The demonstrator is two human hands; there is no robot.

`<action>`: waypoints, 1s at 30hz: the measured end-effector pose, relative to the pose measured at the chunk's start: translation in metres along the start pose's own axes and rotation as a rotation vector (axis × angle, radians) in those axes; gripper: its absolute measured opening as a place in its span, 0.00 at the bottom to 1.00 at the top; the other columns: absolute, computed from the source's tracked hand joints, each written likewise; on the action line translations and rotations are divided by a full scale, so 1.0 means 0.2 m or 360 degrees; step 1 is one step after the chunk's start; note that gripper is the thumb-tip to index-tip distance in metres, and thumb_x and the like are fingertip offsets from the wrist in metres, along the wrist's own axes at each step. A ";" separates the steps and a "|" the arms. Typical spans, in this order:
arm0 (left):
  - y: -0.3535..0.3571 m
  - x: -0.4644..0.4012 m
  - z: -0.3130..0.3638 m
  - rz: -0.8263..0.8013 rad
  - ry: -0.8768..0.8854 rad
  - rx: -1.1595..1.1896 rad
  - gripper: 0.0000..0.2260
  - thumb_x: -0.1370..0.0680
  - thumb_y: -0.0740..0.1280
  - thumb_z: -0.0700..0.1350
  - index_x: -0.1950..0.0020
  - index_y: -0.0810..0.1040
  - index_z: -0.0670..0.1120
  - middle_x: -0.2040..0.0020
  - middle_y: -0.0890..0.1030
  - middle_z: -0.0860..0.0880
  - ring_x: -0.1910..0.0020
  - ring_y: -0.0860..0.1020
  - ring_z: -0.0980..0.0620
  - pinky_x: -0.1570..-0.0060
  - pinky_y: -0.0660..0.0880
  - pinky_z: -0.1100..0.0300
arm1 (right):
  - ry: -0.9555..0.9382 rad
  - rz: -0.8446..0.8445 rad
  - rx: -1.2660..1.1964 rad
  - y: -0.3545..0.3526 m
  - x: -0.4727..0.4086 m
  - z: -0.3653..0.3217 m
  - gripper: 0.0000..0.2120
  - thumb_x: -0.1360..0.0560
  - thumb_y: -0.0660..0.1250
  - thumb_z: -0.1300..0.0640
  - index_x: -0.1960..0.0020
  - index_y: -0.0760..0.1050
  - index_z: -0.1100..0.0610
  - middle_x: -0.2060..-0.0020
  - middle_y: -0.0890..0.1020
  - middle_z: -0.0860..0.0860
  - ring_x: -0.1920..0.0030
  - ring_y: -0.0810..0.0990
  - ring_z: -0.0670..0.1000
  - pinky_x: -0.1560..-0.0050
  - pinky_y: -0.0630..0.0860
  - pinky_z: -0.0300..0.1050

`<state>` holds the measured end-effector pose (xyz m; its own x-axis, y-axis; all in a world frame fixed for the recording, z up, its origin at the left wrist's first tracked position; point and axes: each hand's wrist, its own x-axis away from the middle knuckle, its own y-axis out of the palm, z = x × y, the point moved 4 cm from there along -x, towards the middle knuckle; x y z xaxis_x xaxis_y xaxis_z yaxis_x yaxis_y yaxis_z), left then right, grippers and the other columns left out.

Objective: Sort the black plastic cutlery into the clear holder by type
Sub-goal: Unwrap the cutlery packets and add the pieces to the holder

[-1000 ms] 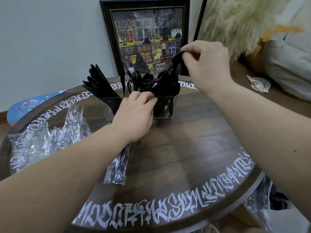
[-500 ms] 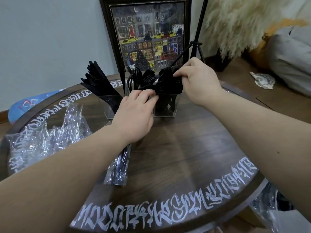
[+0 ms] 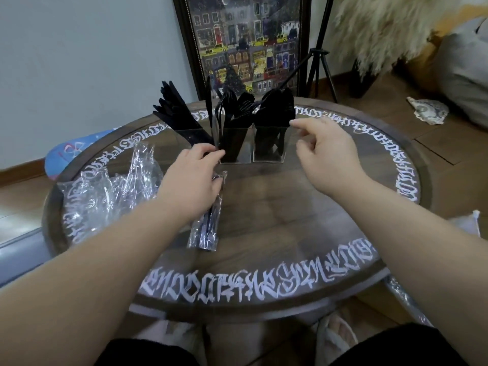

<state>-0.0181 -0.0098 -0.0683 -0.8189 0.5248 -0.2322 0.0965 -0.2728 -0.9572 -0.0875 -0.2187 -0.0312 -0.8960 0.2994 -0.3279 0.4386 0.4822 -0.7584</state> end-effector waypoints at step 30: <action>0.10 0.25 0.13 -0.0359 -0.0150 0.0413 0.14 0.22 0.65 0.45 0.37 0.77 0.51 0.44 0.81 0.53 0.46 0.78 0.54 0.42 0.71 0.61 | 0.0525 -0.0596 -0.0388 0.35 0.34 -0.04 0.06 0.29 0.71 0.61 0.59 0.80 0.50 0.63 0.82 0.48 0.57 0.81 0.51 0.50 0.78 0.47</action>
<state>-0.0718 -0.0088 -0.0945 -0.8531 0.5216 0.0087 -0.2296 -0.3605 -0.9041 -0.1166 -0.1580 -0.1028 -0.9418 0.2942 0.1625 0.1330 0.7702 -0.6238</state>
